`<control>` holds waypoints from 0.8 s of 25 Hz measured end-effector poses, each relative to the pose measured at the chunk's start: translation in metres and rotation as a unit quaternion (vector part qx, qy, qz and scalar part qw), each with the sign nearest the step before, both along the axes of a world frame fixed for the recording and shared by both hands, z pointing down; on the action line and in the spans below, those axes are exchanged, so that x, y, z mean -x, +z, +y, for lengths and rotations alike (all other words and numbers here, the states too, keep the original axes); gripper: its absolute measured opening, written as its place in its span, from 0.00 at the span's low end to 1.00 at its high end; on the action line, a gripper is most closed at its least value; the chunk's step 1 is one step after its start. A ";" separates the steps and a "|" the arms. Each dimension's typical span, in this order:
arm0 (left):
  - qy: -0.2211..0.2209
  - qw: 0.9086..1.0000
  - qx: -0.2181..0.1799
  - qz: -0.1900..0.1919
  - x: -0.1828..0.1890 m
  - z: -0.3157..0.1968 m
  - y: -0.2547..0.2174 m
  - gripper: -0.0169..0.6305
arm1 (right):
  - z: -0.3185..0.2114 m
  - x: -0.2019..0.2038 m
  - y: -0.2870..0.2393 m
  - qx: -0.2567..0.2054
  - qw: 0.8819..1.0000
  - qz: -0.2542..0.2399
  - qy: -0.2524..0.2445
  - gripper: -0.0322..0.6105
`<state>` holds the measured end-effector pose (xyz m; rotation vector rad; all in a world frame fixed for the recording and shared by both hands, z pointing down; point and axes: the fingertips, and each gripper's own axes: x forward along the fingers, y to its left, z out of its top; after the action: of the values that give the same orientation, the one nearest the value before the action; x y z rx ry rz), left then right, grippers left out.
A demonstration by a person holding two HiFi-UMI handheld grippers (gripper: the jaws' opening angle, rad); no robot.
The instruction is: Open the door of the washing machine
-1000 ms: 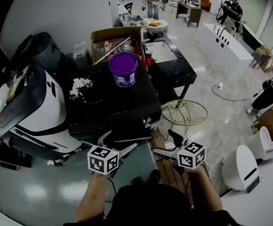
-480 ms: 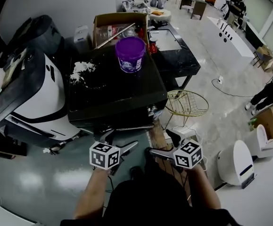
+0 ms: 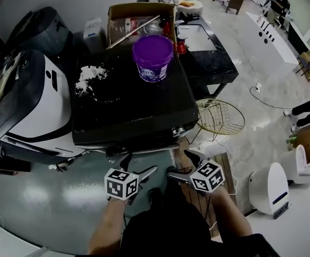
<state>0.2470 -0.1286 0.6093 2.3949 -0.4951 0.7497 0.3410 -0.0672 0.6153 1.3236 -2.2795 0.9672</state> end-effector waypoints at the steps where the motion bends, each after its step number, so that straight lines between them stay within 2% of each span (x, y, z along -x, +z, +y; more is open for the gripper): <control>1: -0.001 1.000 0.003 -0.004 -0.001 -0.002 0.007 0.84 | -0.004 -0.001 0.008 0.005 1.000 0.003 -0.003 0.84; 6: -0.006 0.999 0.017 -0.031 0.000 -0.014 0.039 0.84 | -0.021 -0.006 0.043 0.024 1.000 0.008 -0.012 0.79; 13: -0.009 0.998 0.033 -0.051 -0.002 -0.019 0.061 0.84 | -0.036 -0.011 0.087 0.058 0.998 -0.023 0.000 0.74; 20: -0.029 0.996 0.051 -0.063 -0.001 -0.023 0.086 0.84 | -0.042 -0.016 0.129 0.079 0.997 -0.002 -0.021 0.71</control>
<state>0.2483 -0.1521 0.6952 2.2393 -0.5620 0.8821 0.3572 -0.1093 0.7442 1.2053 -2.1730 1.1122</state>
